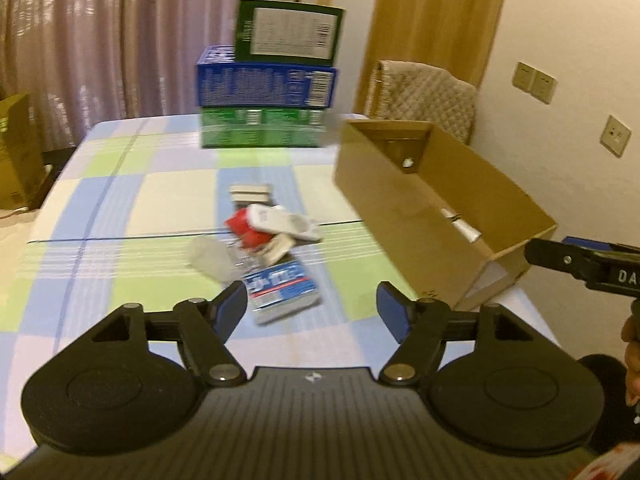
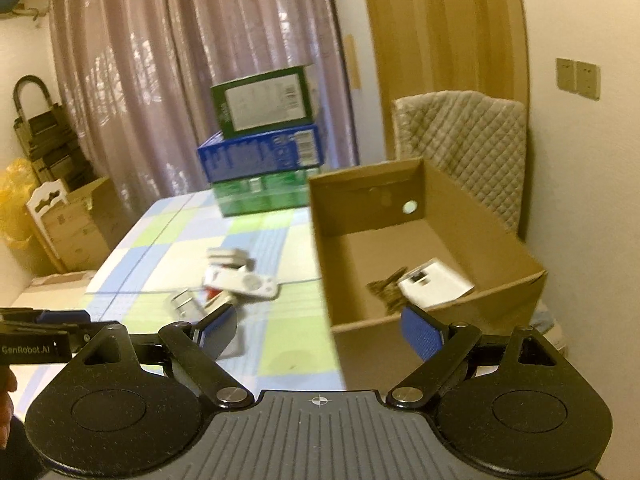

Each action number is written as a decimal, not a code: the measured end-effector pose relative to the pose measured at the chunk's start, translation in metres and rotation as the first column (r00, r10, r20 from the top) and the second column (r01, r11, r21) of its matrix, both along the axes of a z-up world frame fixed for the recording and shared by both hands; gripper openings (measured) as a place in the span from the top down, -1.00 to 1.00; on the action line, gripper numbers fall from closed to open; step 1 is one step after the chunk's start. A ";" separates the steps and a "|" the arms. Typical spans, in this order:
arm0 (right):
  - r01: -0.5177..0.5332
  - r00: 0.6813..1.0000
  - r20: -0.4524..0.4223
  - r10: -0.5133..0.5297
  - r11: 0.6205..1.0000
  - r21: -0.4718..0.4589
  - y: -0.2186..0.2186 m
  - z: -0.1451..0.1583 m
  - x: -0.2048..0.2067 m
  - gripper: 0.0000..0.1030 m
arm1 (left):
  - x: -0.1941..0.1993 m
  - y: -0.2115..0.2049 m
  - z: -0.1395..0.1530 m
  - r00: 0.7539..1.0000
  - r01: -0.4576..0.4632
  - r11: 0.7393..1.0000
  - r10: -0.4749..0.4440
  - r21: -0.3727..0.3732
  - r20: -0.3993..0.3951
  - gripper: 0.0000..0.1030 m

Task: Organize rigid objects
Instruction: 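Withdraw both tools from the box back over the table objects, then grasp the blue floss box with the right tool while the left tool grasps the wire stand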

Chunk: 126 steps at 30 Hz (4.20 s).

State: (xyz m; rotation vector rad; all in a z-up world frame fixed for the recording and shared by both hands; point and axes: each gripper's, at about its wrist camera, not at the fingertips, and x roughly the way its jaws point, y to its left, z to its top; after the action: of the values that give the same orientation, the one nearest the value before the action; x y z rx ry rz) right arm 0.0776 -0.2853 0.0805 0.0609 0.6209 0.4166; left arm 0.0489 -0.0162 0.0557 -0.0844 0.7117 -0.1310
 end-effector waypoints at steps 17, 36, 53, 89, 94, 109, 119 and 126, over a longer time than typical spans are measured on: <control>-0.098 0.995 -0.039 0.096 0.995 -0.036 0.050 -0.020 -0.024 -0.68 | -0.019 0.055 -0.005 0.994 -0.109 0.994 0.109 0.029 -0.002 -0.55; -0.156 0.986 -0.067 0.152 0.986 -0.067 0.084 -0.038 -0.010 -0.68 | 0.000 0.071 -0.019 0.997 -0.077 0.996 0.078 0.043 -0.025 -0.56; -0.217 0.972 -0.113 0.205 0.971 -0.104 0.143 -0.080 0.033 -0.81 | 0.054 0.116 -0.053 0.996 -0.074 0.996 0.076 0.042 -0.036 -0.56; -0.267 0.953 -0.197 0.231 0.947 -0.176 0.208 -0.170 0.108 -0.61 | 0.104 0.127 -0.113 0.993 0.092 0.992 -0.086 0.081 -0.076 -0.56; -0.236 0.962 -0.183 0.203 0.954 -0.182 0.185 -0.165 0.099 -0.61 | 0.104 0.109 -0.113 0.983 0.182 0.978 -0.179 0.101 -0.038 -0.56; -0.118 0.979 -0.183 0.087 0.978 -0.172 0.131 -0.158 0.090 -0.61 | 0.141 0.068 -0.121 0.950 0.297 0.952 -0.303 0.077 0.077 -0.09; -0.118 0.980 -0.180 0.087 0.979 -0.168 0.130 -0.157 0.093 -0.61 | 0.152 0.059 -0.127 0.944 0.309 0.949 -0.313 0.054 0.103 0.45; -0.115 0.981 -0.173 0.085 0.979 -0.169 0.129 -0.154 0.088 -0.61 | 0.145 0.062 -0.123 0.963 0.261 0.965 -0.263 0.036 0.057 0.56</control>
State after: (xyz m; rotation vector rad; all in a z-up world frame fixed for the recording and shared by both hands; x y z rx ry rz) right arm 0.1655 -0.1562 -0.0734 -0.1088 0.8253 0.4548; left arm 0.1940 0.0454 -0.0677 0.0419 0.6612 -0.3753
